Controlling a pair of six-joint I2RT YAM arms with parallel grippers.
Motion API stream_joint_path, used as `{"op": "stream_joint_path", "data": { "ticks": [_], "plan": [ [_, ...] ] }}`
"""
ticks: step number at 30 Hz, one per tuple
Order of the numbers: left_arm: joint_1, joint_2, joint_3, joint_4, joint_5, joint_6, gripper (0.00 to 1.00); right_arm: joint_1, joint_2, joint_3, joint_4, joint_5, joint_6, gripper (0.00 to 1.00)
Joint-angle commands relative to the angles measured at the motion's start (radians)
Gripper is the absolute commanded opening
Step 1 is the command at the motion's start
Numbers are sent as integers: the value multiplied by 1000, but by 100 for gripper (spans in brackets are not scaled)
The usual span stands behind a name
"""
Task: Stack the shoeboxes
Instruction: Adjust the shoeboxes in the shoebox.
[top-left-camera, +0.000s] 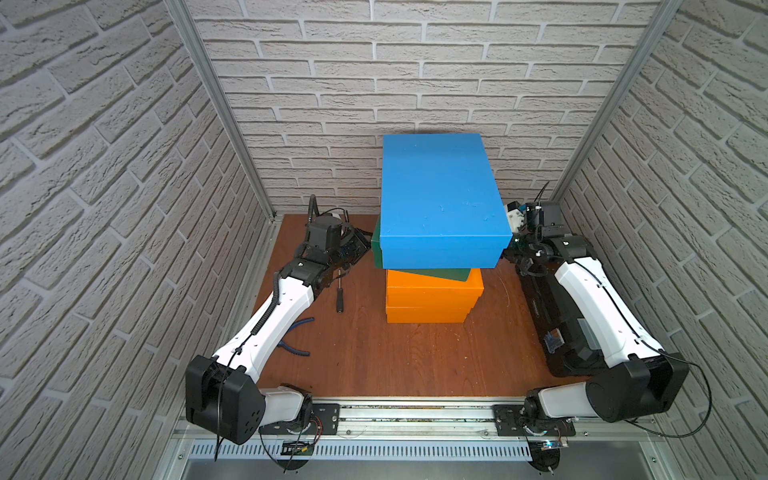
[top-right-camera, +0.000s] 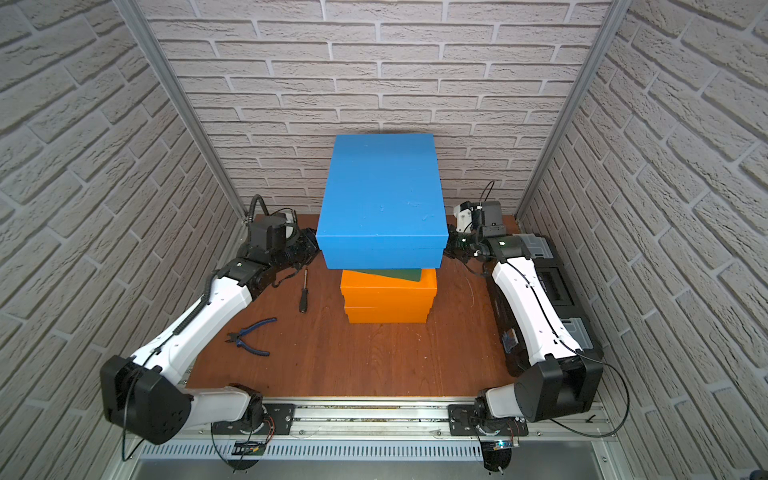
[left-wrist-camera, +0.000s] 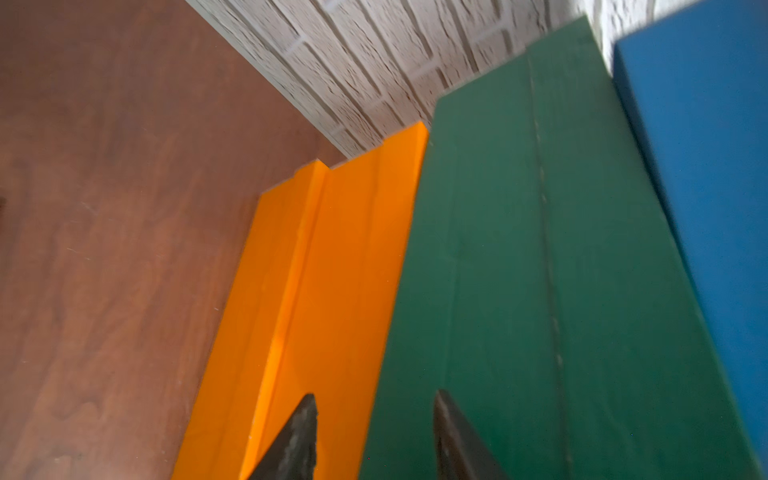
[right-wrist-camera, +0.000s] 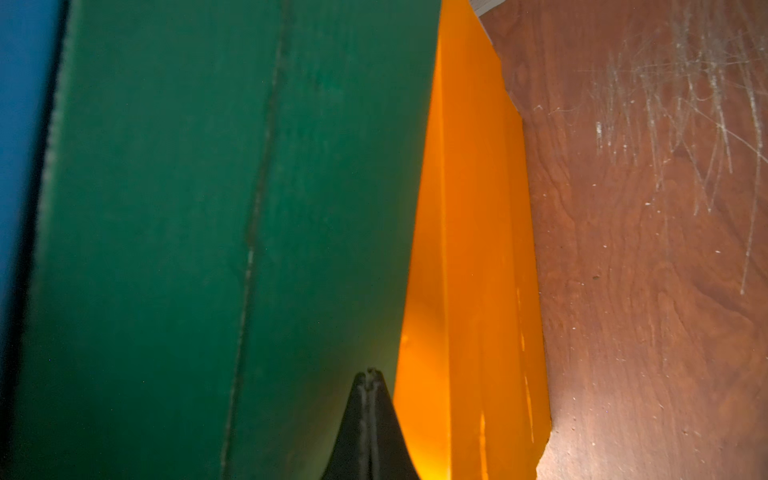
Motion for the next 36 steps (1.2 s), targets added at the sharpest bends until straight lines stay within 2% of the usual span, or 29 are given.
{"op": "stream_joint_path", "data": {
  "ticks": [1, 8, 22, 36],
  "plan": [
    [-30, -13, 8, 40, -17, -9, 47, 14, 1, 30, 37, -13, 9, 3],
    [-105, -36, 13, 31, -46, -12, 47, 20, -25, 20, 38, -3, 16, 3],
    [-193, -50, -23, 34, -88, -35, 47, 26, -122, -54, 13, 15, 19, 3],
    [-240, -100, -55, 7, -140, -44, 47, 26, -140, -78, 2, 15, 15, 3]
  ]
}}
